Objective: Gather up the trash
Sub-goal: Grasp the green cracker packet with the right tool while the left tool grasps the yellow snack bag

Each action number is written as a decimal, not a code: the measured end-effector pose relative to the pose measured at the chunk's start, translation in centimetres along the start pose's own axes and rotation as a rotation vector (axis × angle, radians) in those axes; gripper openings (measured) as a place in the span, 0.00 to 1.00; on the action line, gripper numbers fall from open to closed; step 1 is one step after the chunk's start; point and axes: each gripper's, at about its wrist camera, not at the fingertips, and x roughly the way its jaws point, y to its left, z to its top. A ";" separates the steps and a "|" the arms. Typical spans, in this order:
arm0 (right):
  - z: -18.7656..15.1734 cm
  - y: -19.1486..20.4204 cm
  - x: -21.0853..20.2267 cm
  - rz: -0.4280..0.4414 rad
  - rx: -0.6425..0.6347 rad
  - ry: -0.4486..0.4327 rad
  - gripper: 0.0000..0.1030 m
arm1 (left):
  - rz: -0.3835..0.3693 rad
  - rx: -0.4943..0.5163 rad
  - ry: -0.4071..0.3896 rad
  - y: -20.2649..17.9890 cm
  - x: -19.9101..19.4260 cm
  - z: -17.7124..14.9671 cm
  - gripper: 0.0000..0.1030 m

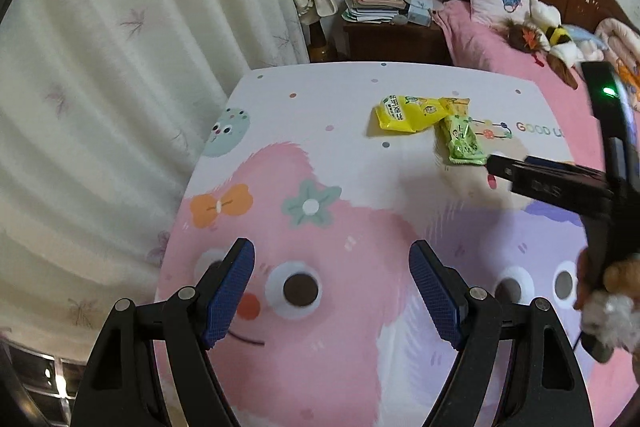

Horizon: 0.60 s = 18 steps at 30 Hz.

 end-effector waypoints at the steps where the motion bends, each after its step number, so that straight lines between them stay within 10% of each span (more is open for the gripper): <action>1: 0.8 -0.3 1.5 -0.012 0.002 0.011 0.59 | 0.000 0.001 0.000 0.0 0.4 0.2 0.79; 13: 5.1 -0.2 11.3 -0.119 -0.072 0.063 0.59 | -0.012 0.053 0.007 -2.9 6.8 6.9 0.79; 18: 4.9 0.2 12.2 -0.157 -0.190 0.035 0.41 | -0.089 0.056 0.045 -4.6 10.2 10.5 0.79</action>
